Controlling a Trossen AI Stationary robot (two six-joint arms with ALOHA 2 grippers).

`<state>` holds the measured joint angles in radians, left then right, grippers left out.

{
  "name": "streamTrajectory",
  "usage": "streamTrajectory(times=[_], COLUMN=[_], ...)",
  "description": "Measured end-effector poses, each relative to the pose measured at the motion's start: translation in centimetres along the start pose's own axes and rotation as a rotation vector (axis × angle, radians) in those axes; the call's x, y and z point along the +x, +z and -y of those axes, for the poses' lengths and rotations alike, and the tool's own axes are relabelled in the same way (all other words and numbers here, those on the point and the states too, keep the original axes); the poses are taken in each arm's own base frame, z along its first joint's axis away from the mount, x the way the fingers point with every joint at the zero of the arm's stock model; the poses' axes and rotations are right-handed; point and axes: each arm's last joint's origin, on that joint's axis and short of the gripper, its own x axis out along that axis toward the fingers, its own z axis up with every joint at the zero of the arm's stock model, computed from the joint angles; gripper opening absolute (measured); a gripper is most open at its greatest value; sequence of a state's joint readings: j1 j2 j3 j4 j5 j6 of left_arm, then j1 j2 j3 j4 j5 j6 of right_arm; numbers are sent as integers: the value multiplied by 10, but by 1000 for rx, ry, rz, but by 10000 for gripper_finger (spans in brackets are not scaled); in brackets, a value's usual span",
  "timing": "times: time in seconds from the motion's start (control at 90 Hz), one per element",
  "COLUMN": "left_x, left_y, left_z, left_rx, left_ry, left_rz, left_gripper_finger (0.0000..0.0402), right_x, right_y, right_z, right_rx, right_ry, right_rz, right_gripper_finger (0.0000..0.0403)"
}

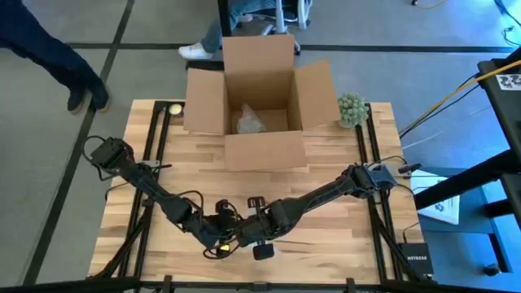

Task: Wrap mug
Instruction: Wrap the white mug with bubble wrap

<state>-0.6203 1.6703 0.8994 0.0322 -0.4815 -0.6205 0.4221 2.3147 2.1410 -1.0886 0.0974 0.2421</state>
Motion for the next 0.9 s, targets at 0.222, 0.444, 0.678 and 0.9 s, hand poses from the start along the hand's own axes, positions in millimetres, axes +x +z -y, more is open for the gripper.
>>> streamTrajectory(times=[0.222, 0.444, 0.678, 0.9], left_x=[-16, -33, 1, 9], left_y=[8, 18, 9, 6], left_z=[6, 13, 5, 4], left_rx=[19, 62, 80, 65], left_ry=[-60, -36, 40, 38], left_rz=[25, 158, 145, 132], left_gripper_finger=[49, 49, 49, 49], right_x=[33, 28, 26, 21], right_y=[-9, -5, -5, -5], right_z=[-3, -3, -2, -3], right_rx=[-1, -4, 5, 12], right_ry=[5, -12, -16, -3], right_rz=[-90, -53, -44, -48], right_gripper_finger=[1, 1, 1, 1])
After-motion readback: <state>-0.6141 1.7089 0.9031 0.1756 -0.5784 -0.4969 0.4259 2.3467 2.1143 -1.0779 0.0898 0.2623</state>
